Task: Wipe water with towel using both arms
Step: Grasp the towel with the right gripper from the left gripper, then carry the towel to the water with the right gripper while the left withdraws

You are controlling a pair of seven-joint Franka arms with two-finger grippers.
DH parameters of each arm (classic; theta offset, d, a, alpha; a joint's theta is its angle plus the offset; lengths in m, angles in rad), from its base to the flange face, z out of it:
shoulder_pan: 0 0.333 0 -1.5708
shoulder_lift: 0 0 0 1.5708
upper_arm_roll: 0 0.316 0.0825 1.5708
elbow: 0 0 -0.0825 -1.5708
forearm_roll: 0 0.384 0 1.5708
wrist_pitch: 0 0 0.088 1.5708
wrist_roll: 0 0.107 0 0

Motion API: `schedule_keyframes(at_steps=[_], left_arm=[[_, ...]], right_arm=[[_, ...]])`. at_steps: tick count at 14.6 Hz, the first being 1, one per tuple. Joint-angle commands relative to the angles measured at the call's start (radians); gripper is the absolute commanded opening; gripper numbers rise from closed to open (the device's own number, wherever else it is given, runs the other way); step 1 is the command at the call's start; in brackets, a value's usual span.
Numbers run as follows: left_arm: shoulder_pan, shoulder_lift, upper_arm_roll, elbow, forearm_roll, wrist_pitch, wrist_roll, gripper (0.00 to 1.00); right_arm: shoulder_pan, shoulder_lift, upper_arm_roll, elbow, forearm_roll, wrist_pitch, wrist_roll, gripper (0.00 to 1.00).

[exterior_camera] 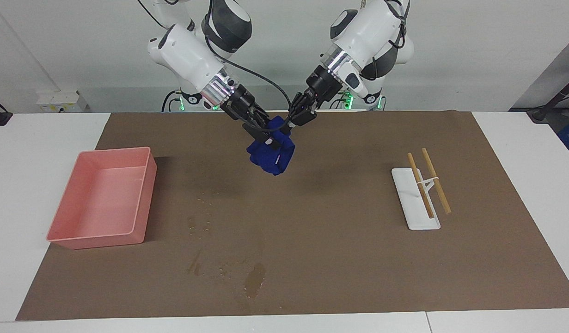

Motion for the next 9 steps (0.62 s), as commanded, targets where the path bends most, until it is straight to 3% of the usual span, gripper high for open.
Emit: schedule_keyframes(at_steps=[1, 2, 3, 5, 6, 7, 9], left_arm=[[-0.020, -0.048, 0.014, -0.032, -0.024, 0.008, -0.034, 0.00], [-0.020, -0.052, 0.014, -0.032, -0.024, -0.005, -0.035, 0.00], [-0.021, -0.052, 0.015, -0.032, -0.024, -0.005, -0.047, 0.00], [-0.021, -0.054, 0.015, -0.033, -0.024, -0.006, -0.057, 0.00], [-0.021, -0.054, 0.015, -0.033, -0.024, -0.006, -0.057, 0.00], [-0.021, -0.053, 0.015, -0.033, -0.023, -0.008, -0.055, 0.00], [-0.021, -0.053, 0.015, -0.033, -0.023, -0.008, -0.052, 0.00]], right_arm=[[0.000, -0.027, -0.002, -0.042, 0.027, 0.009, -0.056, 1.00], [-0.002, -0.029, -0.002, -0.044, 0.027, 0.009, -0.077, 1.00], [-0.003, -0.029, -0.002, -0.048, 0.026, 0.009, -0.105, 0.81], [-0.005, -0.029, -0.002, -0.048, 0.026, 0.009, -0.145, 0.26], [-0.008, -0.029, -0.002, -0.048, 0.027, 0.007, -0.146, 0.06], [-0.009, -0.029, -0.002, -0.048, 0.027, 0.006, -0.146, 0.00], [-0.013, -0.029, -0.003, -0.047, 0.026, -0.013, -0.148, 0.00]])
